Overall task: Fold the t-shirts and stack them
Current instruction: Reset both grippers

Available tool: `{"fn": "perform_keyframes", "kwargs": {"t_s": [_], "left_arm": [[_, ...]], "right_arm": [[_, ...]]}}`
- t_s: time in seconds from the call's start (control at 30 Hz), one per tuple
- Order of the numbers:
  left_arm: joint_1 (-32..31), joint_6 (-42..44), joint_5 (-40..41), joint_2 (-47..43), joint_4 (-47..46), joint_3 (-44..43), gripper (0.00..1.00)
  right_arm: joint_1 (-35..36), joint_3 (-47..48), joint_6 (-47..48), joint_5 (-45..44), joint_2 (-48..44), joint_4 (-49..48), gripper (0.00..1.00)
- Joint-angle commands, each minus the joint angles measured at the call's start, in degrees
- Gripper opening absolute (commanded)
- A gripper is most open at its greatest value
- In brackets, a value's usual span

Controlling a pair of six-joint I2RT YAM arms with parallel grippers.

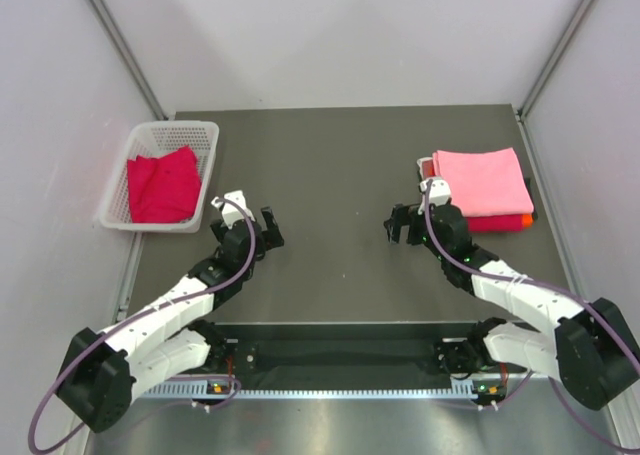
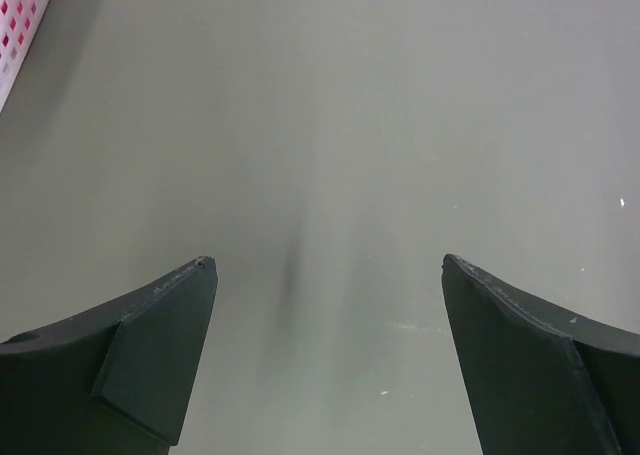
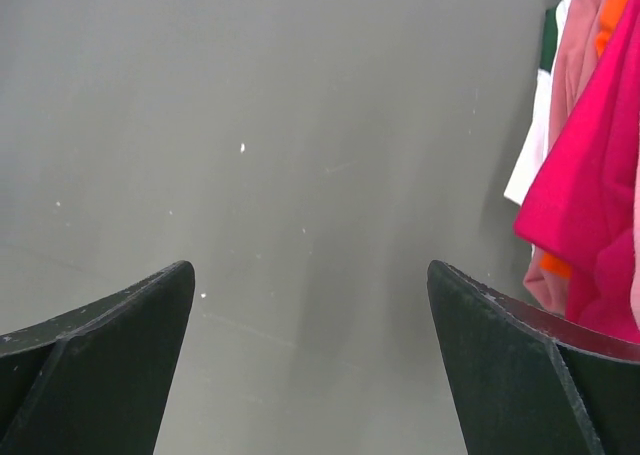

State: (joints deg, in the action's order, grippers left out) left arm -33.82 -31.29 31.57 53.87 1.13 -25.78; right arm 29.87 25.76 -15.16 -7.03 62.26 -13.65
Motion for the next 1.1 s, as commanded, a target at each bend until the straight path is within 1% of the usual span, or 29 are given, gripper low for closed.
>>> {"fn": "perform_keyframes", "kwargs": {"t_s": [0.0, 0.13, 0.27, 0.43, 0.57, 0.67, 0.73, 0.77, 0.83, 0.87, 1.07], "left_arm": [[-0.01, 1.05, 1.48, -1.65, -3.94, 0.03, 0.99], [0.07, 1.93, 0.6, -2.98, -4.81, 0.73, 0.99], [0.07, 4.56, -3.17, -4.82, -6.22, 1.7, 0.99], [-0.01, 5.89, -4.94, -6.67, -6.93, 2.58, 0.99], [0.07, 6.41, -5.9, -7.37, -8.06, 3.28, 0.99], [0.07, 6.77, -7.58, -7.28, -9.03, 3.54, 0.99], [0.07, 6.77, -7.58, -7.2, -9.04, 3.72, 0.99], [0.07, 6.85, -7.58, -7.28, -9.04, 3.72, 0.99], [0.07, 6.85, -7.58, -7.29, -9.04, 3.72, 0.99], [-0.01, 6.85, -7.58, -7.28, -9.04, 3.72, 0.99], [0.07, 6.85, -9.5, -6.14, -9.91, 3.81, 0.99]], "right_arm": [[0.72, -0.09, -0.75, -0.97, -1.61, -4.28, 1.0], [0.63, 0.08, -1.54, -2.72, -1.96, -3.58, 1.0], [0.72, -0.53, -2.07, -5.36, -4.68, -2.26, 1.0], [0.72, -2.56, -2.16, -4.93, -7.33, -4.72, 1.0], [0.81, -1.07, -3.73, -7.55, -4.61, -4.55, 1.0], [0.72, 1.22, -5.06, -12.91, -2.68, -1.56, 0.95], [0.72, 1.49, -3.48, -12.05, -1.97, -1.64, 0.94], [0.72, 1.4, -2.43, -8.13, -1.79, -1.73, 0.94], [0.72, 0.35, -0.4, -5.55, -2.31, -3.57, 0.97], [0.72, -0.96, -0.31, -5.11, -3.28, -4.36, 1.0], [0.63, -1.41, -0.75, -5.89, -4.42, -4.02, 1.0]]}}
